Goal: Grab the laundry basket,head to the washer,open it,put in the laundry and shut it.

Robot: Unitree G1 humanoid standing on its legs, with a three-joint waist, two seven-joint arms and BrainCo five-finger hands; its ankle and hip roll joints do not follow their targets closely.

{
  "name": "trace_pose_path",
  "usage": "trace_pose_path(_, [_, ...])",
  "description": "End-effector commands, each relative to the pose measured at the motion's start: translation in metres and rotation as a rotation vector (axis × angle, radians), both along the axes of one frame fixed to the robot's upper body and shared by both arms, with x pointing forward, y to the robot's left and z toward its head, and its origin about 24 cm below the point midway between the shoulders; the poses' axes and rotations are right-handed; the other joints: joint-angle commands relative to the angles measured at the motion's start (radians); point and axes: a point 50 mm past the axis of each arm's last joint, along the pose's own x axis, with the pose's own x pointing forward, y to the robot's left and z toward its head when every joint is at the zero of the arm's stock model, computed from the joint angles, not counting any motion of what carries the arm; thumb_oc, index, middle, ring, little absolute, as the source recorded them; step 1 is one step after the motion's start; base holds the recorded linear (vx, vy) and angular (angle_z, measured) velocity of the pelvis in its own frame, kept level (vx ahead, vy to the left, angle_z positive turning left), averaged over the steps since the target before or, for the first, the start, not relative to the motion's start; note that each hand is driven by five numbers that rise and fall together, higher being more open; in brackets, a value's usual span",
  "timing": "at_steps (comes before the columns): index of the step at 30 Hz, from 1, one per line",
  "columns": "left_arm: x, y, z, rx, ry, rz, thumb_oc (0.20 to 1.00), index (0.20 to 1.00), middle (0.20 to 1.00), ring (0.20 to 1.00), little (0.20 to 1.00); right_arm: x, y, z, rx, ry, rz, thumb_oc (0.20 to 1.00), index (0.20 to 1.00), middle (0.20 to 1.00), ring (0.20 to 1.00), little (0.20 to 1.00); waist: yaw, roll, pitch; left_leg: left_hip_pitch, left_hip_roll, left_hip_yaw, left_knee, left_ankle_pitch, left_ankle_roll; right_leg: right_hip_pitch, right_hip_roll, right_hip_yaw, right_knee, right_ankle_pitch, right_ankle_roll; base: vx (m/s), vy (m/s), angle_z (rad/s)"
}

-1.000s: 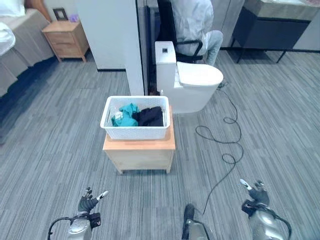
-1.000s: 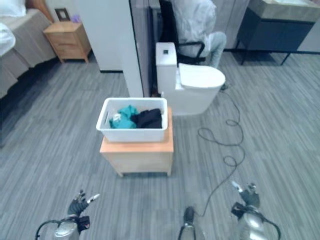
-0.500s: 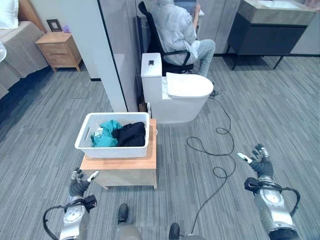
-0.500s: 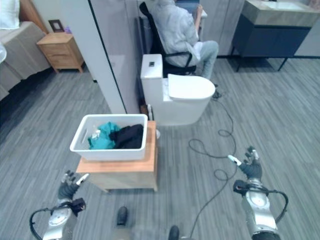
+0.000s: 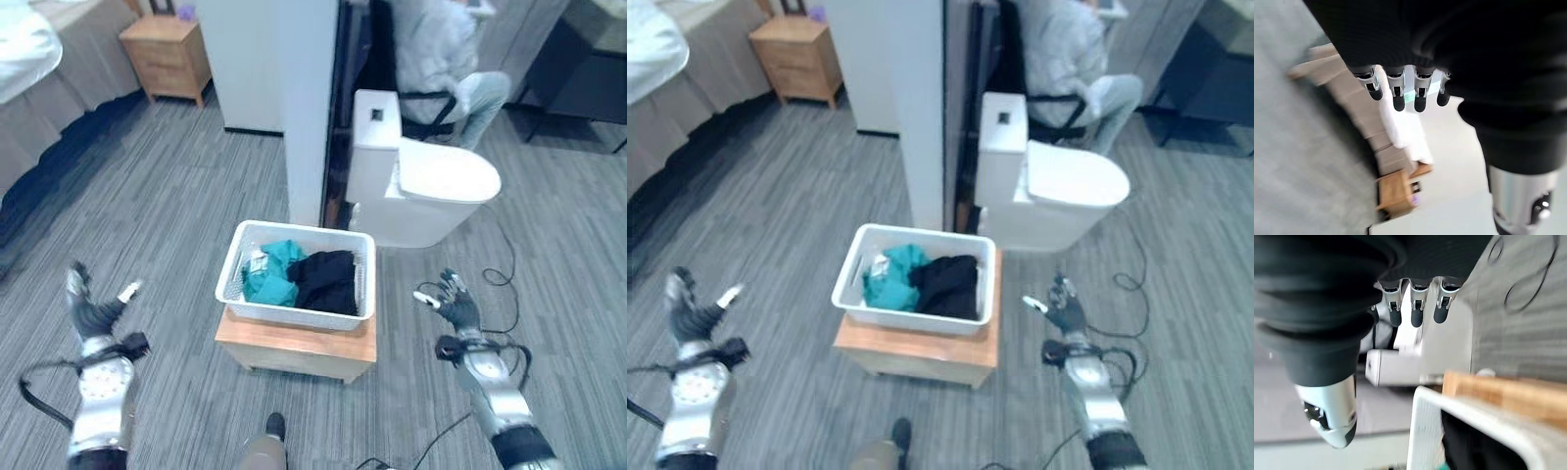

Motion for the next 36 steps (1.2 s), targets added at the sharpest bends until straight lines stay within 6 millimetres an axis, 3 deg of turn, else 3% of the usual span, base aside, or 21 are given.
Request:
trace_pose_path(1, [0.032,-0.012,0.040,0.119,-0.064,-0.107,1.000,1.000,1.000,1.000,1.000,0.020,-0.009,0.053,-0.028,-0.175,-0.031,1.000,1.000,1.000,1.000,1.000,-0.023,-0.003,0.053,-0.144,0.059,-0.032,0.133,-0.080,0.002,-0.011,-0.040,0.085,-0.098,0.182,0.049,-0.15,0.058,0.48])
trace_pose_path(3, [0.053,-0.022,0.065,0.147,-0.092,-0.201,1.000,1.000,1.000,1.000,1.000,0.034,-0.003,0.070,-0.035,-0.215,-0.044,1.000,1.000,1.000,1.000,1.000,-0.026,-0.005,0.096,-0.208,0.068,-0.034,0.138,-0.058,-0.011,-0.038,-0.033,0.056,-0.131,0.211,0.064,-0.19,-0.018,0.36])
trace_pose_path(4, [0.054,-0.022,0.066,0.148,-0.094,-0.204,1.000,1.000,1.000,1.000,1.000,0.034,-0.003,0.070,-0.033,-0.217,-0.047,1.000,1.000,1.000,1.000,1.000,-0.025,-0.006,0.096,-0.211,0.068,-0.036,0.138,-0.057,-0.012,-0.039,-0.033,0.054,-0.131,0.211,0.064,-0.14,-0.062,-0.11])
trace_pose_path(5, [0.069,-0.031,0.083,0.163,-0.100,-0.265,1.000,1.000,1.000,1.000,1.000,0.034,-0.005,0.079,-0.038,-0.252,-0.063,1.000,1.000,1.000,1.000,1.000,-0.045,-0.005,0.116,-0.233,0.069,-0.048,0.116,-0.030,-0.019,-0.063,-0.024,0.056,-0.139,0.210,0.063,-0.06,-0.030,-0.11])
trace_pose_path(7, [0.081,-0.043,0.097,0.206,-0.096,-0.320,1.000,1.000,1.000,1.000,1.000,0.031,-0.011,0.086,-0.040,-0.285,-0.105,1.000,1.000,1.000,1.000,1.000,-0.055,-0.003,0.130,-0.253,0.066,-0.062,0.096,-0.012,-0.025,-0.084,-0.020,0.052,-0.142,0.200,0.062,-0.05,-0.027,0.19])
trace_pose_path(9, [0.084,-0.047,0.102,0.219,-0.089,-0.346,1.000,1.000,1.000,1.000,1.000,0.030,-0.015,0.090,-0.036,-0.303,-0.134,1.000,1.000,1.000,1.000,1.000,-0.063,0.001,0.139,-0.264,0.066,-0.067,0.091,-0.005,-0.027,-0.094,-0.018,0.051,-0.140,0.194,0.062,-0.04,-0.011,0.05])
trace_pose_path(12, [0.107,-0.070,0.113,0.202,-0.075,-0.425,1.000,1.000,1.000,1.000,1.000,0.028,-0.019,0.104,-0.041,-0.369,-0.202,1.000,1.000,1.000,1.000,1.000,-0.091,0.016,0.167,-0.297,0.059,-0.084,0.062,0.024,-0.036,-0.135,-0.019,0.045,-0.138,0.186,0.062,-0.05,-0.016,0.11])
trace_pose_path(19, [0.139,-0.094,0.133,0.238,-0.031,-0.431,1.000,1.000,1.000,1.000,1.000,0.029,-0.016,0.129,-0.029,-0.479,-0.246,1.000,1.000,1.000,1.000,1.000,-0.127,0.036,0.194,-0.317,0.048,-0.071,0.004,0.065,-0.047,-0.189,-0.027,0.049,-0.146,0.193,0.070,-0.03,0.010,0.09])
trace_pose_path(24, [0.155,-0.101,0.138,0.228,0.002,-0.381,1.000,1.000,1.000,1.000,1.000,0.039,-0.003,0.133,-0.026,-0.481,-0.213,1.000,1.000,1.000,1.000,1.000,-0.141,0.044,0.212,-0.317,0.043,-0.061,-0.012,0.071,-0.044,-0.207,-0.034,0.057,-0.149,0.201,0.074,-0.01,0.011,0.00])
trace_pose_path(30, [0.160,-0.100,0.136,0.230,0.023,-0.328,1.000,1.000,1.000,1.000,1.000,0.045,0.007,0.133,-0.032,-0.469,-0.169,1.000,1.000,1.000,1.000,1.000,-0.144,0.045,0.220,-0.313,0.036,-0.051,-0.016,0.065,-0.038,-0.209,-0.037,0.065,-0.155,0.205,0.073,0.00,0.007,-0.01])
trace_pose_path(36, [0.160,-0.100,0.117,0.226,0.065,-0.298,1.000,1.000,1.000,1.000,1.000,0.047,0.014,0.133,-0.048,-0.466,-0.151,1.000,1.000,1.000,1.000,1.000,-0.142,0.040,0.229,-0.316,0.034,-0.055,-0.002,0.050,-0.033,-0.212,-0.033,0.069,-0.152,0.193,0.067,0.01,0.001,-0.01])
